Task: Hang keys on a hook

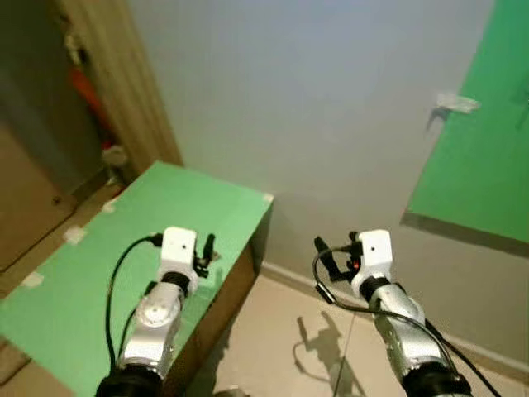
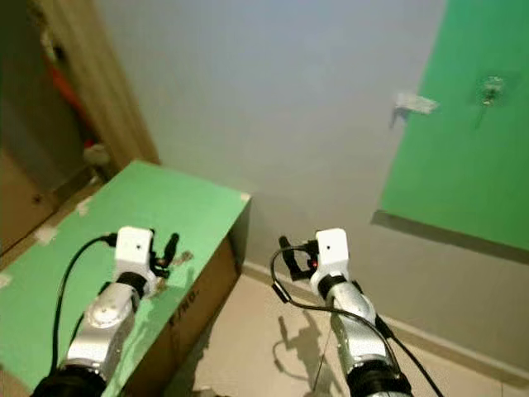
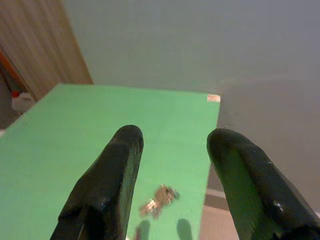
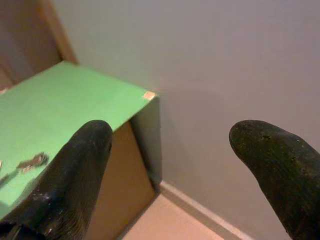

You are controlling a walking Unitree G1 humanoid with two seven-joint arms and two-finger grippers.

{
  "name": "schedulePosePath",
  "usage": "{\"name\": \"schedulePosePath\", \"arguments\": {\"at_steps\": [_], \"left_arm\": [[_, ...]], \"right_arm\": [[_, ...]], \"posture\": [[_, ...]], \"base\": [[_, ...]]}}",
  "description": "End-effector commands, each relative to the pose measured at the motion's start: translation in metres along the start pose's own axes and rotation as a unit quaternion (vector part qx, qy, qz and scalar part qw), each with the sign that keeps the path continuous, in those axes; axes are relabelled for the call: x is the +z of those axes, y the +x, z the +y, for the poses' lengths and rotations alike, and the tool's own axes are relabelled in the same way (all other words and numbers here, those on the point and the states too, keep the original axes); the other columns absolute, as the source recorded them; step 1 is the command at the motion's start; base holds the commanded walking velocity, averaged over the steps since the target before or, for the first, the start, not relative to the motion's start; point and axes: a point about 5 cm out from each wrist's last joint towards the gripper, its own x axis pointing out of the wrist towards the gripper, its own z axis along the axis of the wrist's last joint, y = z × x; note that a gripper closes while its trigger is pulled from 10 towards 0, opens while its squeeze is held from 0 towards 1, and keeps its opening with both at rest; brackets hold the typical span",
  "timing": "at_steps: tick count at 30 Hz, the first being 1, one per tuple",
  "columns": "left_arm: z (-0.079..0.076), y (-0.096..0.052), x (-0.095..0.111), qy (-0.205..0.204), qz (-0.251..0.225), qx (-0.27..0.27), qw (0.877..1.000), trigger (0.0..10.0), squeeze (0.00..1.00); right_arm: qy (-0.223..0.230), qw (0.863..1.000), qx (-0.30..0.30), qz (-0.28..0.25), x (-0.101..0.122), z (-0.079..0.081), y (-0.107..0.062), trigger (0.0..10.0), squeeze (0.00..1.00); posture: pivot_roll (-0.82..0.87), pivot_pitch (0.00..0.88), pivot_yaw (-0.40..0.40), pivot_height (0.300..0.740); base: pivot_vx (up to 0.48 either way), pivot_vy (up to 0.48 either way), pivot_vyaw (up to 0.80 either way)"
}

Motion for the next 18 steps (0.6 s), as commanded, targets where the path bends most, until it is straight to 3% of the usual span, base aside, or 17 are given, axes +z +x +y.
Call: {"name": "schedulePosePath", "arguments": {"at_steps": [1,18], "left_arm": [[0.0016,-0.0019,0.0009,0.007,-0.003,0.008,1.0,10.0,0.0],[0.0006,-0.0066,-0.0065,0.007,0.011,0.023,1.0,10.0,0.0]], "right_arm": [[0.003,1.0,0.0,-0.016,0.0051,-0.0007,-0.0007,10.0,0.0],[-0.012,1.0,0.021,-0.013,0.009,0.0019,0.002,10.0,0.0]], "posture": [[-0.2,0.0,0.09,0.74],[-0.18,0.0,0.07,0.74]], "base": [[0.0,0.0,0.58],[0.0,0.0,0.55]]}}
